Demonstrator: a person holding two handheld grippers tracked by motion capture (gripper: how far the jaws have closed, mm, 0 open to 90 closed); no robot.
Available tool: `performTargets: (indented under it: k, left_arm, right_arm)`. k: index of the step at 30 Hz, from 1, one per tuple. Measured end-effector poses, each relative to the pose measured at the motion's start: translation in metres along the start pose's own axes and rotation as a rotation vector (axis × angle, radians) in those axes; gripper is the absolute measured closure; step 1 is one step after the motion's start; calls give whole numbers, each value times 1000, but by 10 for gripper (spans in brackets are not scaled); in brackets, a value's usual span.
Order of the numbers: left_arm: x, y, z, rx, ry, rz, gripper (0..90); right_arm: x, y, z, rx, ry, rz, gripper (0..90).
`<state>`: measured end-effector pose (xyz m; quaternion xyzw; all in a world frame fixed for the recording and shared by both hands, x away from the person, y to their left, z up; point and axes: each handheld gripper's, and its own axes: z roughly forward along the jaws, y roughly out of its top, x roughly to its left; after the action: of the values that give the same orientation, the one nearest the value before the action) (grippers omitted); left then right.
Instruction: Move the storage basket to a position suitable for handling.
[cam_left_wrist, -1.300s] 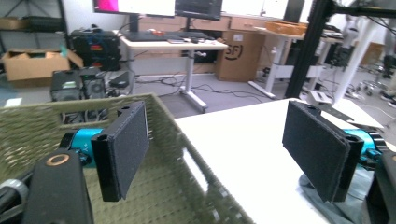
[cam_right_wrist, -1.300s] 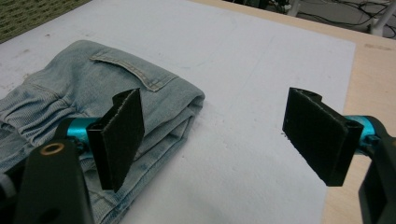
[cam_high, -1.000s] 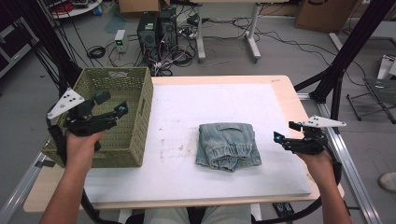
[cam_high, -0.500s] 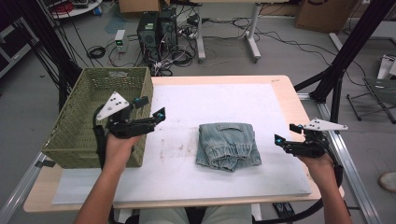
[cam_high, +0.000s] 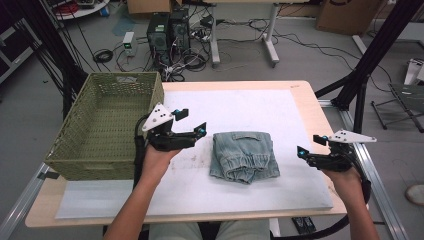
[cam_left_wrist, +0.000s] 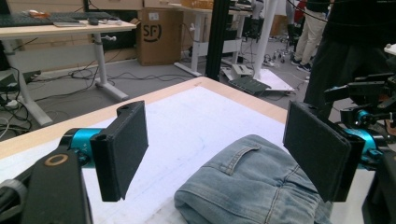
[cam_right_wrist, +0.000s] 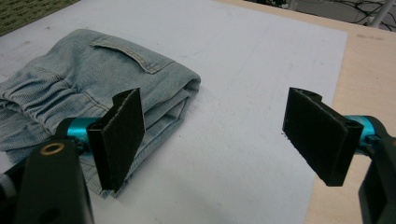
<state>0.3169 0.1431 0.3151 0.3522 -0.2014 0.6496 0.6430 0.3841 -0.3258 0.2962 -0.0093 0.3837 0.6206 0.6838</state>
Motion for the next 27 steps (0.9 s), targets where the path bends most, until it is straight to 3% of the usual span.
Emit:
performTargets:
  k: [18, 27]
  left_arm:
    - [-12, -27, 30, 40, -15, -31, 221]
    - [-22, -44, 53, 97, -32, -42, 221]
  right_arm:
    - [1, -3, 1, -1, 5, 0, 212]
    - [0, -6, -1, 0, 6, 4, 212]
